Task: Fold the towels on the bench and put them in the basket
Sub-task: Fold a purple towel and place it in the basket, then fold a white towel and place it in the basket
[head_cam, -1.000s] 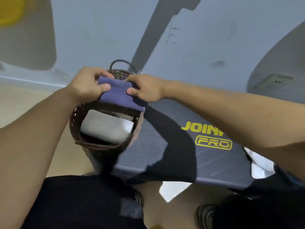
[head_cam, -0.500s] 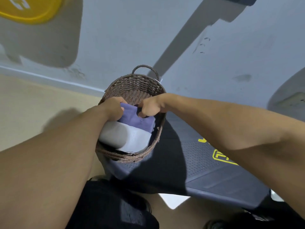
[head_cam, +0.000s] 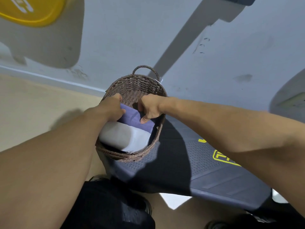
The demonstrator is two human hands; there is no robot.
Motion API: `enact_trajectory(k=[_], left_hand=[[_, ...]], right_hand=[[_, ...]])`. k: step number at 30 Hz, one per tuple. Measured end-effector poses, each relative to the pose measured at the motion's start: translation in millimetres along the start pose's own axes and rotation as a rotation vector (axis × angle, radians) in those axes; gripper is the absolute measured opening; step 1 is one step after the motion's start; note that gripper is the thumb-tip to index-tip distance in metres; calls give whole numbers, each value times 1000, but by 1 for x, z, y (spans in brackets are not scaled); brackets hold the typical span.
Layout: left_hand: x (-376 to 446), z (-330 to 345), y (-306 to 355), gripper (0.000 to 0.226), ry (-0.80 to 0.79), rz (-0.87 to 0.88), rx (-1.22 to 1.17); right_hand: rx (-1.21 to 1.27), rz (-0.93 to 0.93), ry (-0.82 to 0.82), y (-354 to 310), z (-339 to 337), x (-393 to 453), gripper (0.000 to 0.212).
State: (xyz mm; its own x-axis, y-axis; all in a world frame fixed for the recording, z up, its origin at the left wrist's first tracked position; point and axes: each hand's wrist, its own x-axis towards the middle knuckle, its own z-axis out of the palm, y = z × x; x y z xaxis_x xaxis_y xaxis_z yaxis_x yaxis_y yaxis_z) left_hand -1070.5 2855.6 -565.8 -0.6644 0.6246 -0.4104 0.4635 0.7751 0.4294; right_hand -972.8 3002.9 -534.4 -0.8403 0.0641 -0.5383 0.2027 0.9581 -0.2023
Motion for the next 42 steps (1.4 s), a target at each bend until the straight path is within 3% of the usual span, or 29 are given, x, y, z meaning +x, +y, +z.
enact_trajectory(k=[4, 7, 13, 20, 23, 28, 32, 35, 38, 42], left_hand=[[-11, -22, 32, 24, 152, 98, -53], [-26, -32, 67, 6, 120, 221, -96], [-68, -5, 181, 12, 65, 455, -115], [-112, 124, 319, 12, -293, 603, -176], [-132, 189, 373, 7, -368, 647, -193], [-149, 288, 440, 40, -375, 642, -182], [-148, 340, 456, 60, -325, 517, -123], [-145, 356, 454, 58, -208, 486, -163], [-139, 359, 451, 47, -190, 479, -255], [-139, 352, 455, 25, -185, 323, -561]], right_hand=[[219, -62, 397, 12, -7, -41, 24], [464, -39, 553, 42, -13, -100, 8], [506, 223, 459, 158, 21, -250, 8], [520, 609, 446, 275, 105, -408, 11], [487, 784, 551, 312, 144, -456, 16], [668, 899, 587, 354, 171, -488, 38], [596, 886, 424, 365, 177, -476, 68], [425, 902, 322, 369, 184, -460, 49], [287, 921, 311, 371, 186, -449, 27], [306, 848, 472, 364, 164, -444, 14]])
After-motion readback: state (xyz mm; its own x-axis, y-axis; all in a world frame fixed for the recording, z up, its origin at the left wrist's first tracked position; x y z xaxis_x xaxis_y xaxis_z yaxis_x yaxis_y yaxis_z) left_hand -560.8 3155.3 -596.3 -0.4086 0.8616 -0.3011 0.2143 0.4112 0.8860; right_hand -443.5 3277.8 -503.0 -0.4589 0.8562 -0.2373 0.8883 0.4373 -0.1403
